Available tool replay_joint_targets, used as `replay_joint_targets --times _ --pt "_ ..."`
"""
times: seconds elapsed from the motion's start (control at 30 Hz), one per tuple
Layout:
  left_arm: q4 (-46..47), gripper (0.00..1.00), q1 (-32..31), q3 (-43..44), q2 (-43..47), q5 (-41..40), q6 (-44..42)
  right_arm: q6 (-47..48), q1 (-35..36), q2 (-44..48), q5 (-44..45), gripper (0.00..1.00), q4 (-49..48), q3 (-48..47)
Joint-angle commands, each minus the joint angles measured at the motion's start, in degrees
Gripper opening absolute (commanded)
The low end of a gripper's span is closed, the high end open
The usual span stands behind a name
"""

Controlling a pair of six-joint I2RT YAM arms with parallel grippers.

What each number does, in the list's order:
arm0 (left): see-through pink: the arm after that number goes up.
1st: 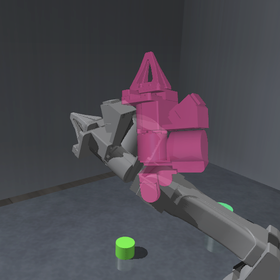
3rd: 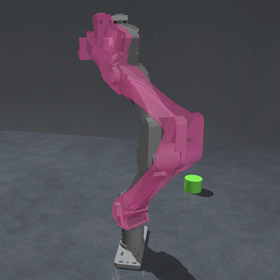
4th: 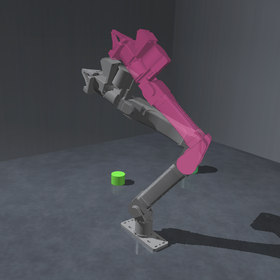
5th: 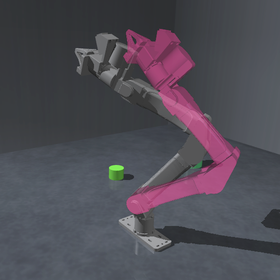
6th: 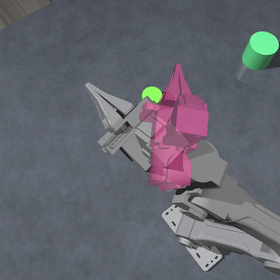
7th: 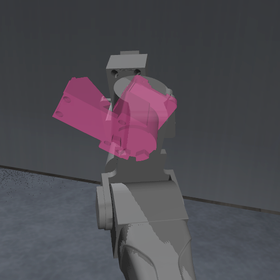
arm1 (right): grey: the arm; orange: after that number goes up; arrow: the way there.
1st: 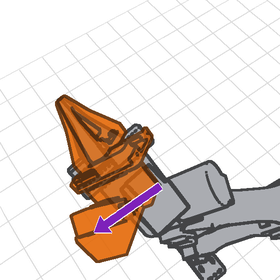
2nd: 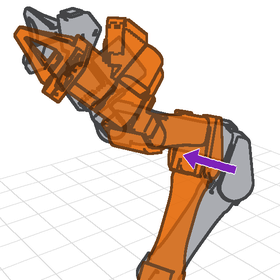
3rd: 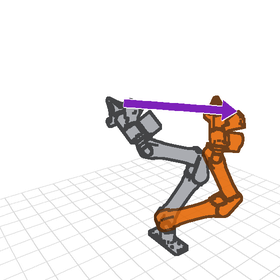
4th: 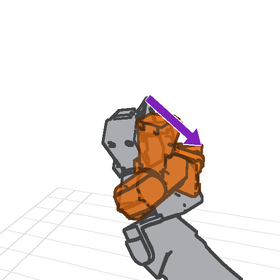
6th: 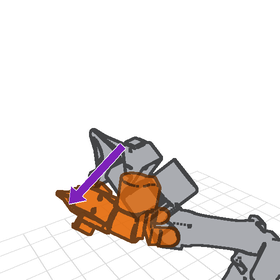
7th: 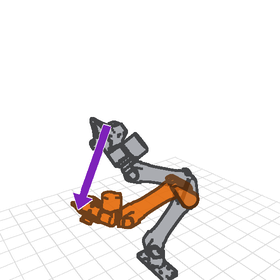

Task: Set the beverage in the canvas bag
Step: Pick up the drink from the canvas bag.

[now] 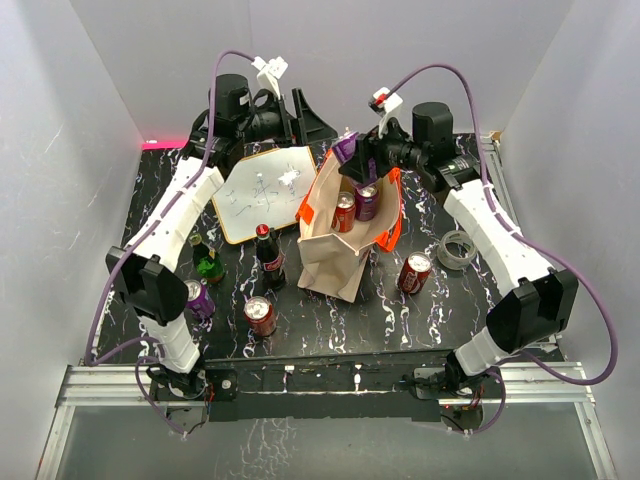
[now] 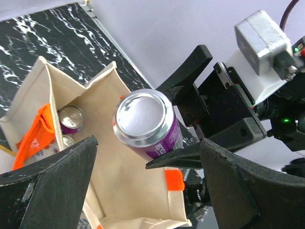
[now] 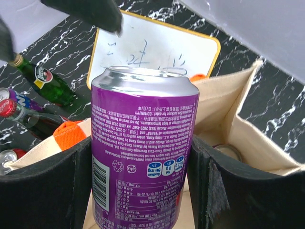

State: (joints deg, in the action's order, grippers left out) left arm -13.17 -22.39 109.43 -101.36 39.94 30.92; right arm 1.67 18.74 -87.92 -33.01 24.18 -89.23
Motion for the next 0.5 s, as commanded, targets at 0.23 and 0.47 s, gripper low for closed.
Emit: replay_joint_targets --times 0.23,0.47 --pt "5.7 0.87 0.7 0.1 -0.7 10.5 9.5 7.7 7.0 1.8 3.4 0.08 -10.5 -6.2" --pt "4.5 0.85 1.1 -1.5 -0.2 12.3 10.2 9.4 9.5 2.5 8.5 0.08 -12.9 -5.2"
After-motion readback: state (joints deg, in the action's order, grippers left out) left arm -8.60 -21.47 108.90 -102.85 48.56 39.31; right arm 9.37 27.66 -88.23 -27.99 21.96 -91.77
